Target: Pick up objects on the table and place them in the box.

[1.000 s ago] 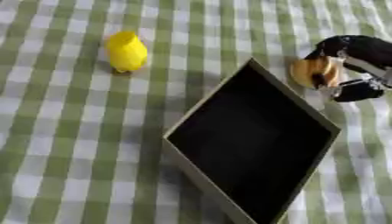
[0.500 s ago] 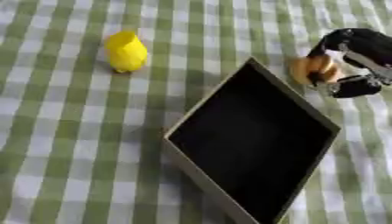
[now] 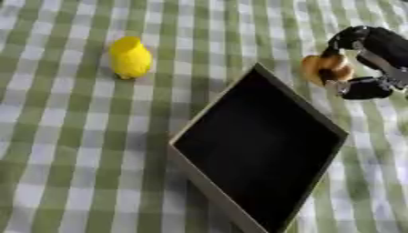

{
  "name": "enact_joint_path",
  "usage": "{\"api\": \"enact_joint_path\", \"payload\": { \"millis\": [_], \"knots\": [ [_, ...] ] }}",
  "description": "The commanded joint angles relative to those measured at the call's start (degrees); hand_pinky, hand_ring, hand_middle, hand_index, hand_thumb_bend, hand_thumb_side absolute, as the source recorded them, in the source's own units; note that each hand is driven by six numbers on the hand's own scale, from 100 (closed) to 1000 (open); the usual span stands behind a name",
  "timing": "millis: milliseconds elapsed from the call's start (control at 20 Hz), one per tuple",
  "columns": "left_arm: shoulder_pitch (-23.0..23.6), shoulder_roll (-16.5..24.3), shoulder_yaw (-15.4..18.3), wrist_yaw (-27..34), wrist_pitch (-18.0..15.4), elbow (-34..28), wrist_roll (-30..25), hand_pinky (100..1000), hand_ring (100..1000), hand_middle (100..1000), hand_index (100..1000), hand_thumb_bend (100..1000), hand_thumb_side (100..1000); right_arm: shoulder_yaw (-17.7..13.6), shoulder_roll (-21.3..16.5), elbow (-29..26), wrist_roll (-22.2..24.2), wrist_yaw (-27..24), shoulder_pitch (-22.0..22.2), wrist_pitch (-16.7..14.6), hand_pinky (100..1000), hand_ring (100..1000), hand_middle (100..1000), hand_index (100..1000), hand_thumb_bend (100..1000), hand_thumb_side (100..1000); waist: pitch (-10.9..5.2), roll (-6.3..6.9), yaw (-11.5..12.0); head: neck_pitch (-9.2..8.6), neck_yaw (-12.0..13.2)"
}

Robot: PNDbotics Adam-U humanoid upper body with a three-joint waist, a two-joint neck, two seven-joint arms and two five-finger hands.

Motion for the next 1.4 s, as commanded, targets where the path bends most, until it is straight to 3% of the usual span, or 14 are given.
{"api": "enact_joint_path", "payload": {
  "millis": [50,400,700,750,800,950,1050,1400],
  "knots": [
    [0.08,0.35,0.5,0.42,0.39,-0.91,0.09,788,600,691,855,100,621,-1.03,-2.93,-3.58,-0.06,-2.27,0.04,-0.13,863,772,240,486,100,171,-2.06,0.58,-0.45,0.35,0.27],
    [0.68,0.62,0.78,1.23,0.41,-0.91,0.33,787,601,692,855,100,620,-1.95,-5.4,-16.88,2.0,-9.74,2.89,-0.08,865,759,214,482,100,133,-3.98,1.32,-2.09,1.89,1.22],
    [0.97,1.1,1.7,1.39,-0.19,-0.91,1.86,785,603,693,855,100,619,0.78,-3.99,-18.81,2.96,-11.51,0.64,-10.26,851,733,223,489,100,124,-5.4,2.05,-3.35,3.21,1.83],
    [1.06,1.23,1.92,1.3,-0.35,-0.91,2.2,784,604,696,855,100,743,1.76,-3.12,-18.83,3.25,-10.97,-0.21,-11.88,851,729,227,491,209,262,-5.57,2.14,-3.58,3.38,2.02],
    [1.1,1.38,2.2,1.21,-0.53,-0.91,2.63,784,605,693,855,100,619,3.13,-1.99,-18.84,3.77,-10.66,-1.14,-13.66,850,729,235,494,100,118,-5.83,2.24,-3.79,3.72,2.24],
    [1.31,1.95,2.52,1.04,-0.82,-0.91,3.71,783,605,694,855,100,618,6.72,1.82,-18.84,5.08,-7.56,-4.12,-17.27,848,731,244,500,100,118,-6.4,2.5,-4.39,4.49,2.88],
    [1.51,2.09,2.4,0.88,-0.98,-0.91,3.82,783,605,694,855,100,618,8.81,4.66,-18.84,5.69,-5.66,-5.63,-17.62,848,728,242,500,100,111,-6.66,2.56,-4.68,4.88,3.09],
    [2.25,1.79,2.32,0.52,-0.81,-0.91,3.75,784,602,693,854,100,619,13.74,12.27,-18.84,9.07,1.46,-6.52,-13.98,846,723,253,502,100,126,-6.72,2.68,-4.8,5.05,3.14]
  ]
}}
